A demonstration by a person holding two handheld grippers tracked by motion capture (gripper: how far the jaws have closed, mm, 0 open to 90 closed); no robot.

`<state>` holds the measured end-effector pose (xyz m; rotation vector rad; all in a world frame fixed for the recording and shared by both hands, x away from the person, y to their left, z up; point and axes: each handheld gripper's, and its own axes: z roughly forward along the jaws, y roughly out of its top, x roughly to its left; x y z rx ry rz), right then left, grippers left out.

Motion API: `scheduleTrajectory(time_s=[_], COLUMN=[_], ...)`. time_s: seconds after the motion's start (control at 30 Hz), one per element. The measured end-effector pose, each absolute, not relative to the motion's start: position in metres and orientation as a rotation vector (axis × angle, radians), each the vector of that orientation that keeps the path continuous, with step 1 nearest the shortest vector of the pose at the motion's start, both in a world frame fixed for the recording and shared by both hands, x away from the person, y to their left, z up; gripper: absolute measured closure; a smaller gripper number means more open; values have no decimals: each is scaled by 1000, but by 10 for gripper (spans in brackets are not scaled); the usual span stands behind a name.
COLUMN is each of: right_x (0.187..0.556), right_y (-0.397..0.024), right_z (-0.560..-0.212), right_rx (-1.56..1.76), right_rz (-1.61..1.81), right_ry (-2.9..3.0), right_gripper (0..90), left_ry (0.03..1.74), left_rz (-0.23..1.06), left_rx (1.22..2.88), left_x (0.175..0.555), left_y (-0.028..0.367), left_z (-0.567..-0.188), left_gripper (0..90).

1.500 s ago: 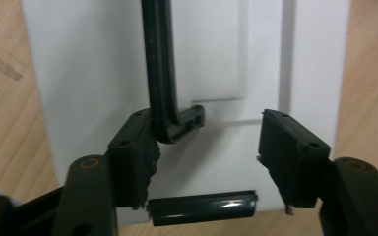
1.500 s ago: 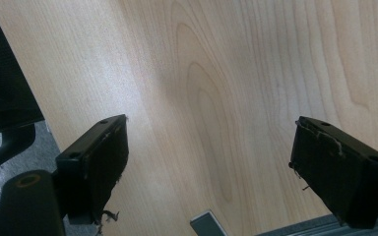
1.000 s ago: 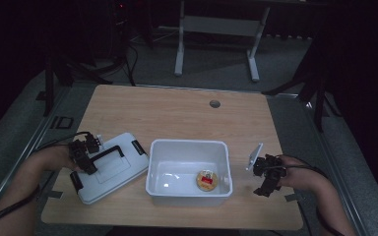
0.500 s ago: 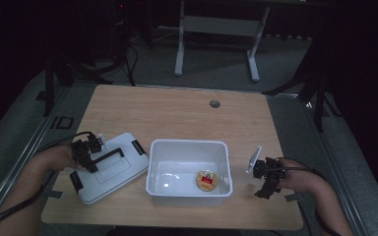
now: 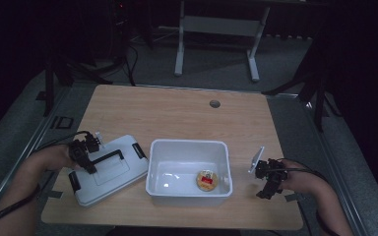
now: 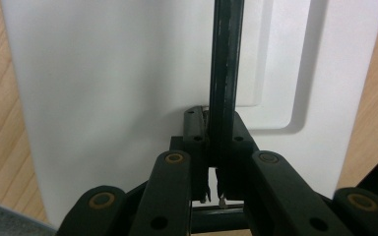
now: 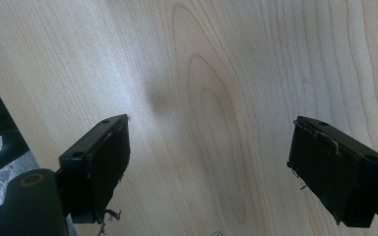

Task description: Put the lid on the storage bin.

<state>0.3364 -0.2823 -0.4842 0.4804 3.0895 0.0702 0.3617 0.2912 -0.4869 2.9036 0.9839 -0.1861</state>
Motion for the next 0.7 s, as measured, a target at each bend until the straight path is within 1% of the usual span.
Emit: scheduleTrajectory(time_s=[0.17,0.3,0.4,0.47,0.57,0.7], right_x=[336,336,337,336,334,333], right_y=[-281,-282,-282,-282,-284,-287], right_z=[-487,-487,-485,-484,-482,-482], right_rx=[475,481,486,490,495,504], right_rz=[62,68,75,79,85,81], right_ry=[3091,3087,3082,3080,3074,3072], right_gripper=[154,154,154,154,154,154], left_ry=[966,983,983,964,954,941], left_rz=[-180,-182,-169,-135,-132,-103], left_rx=[2914,2904,2895,2914,2904,2891], left_x=[355,350,344,340,333,323], left_y=[300,306,310,312,315,321], left_z=[-477,-466,-454,-445,-433,-410], left_gripper=[836,836,835,836,835,835])
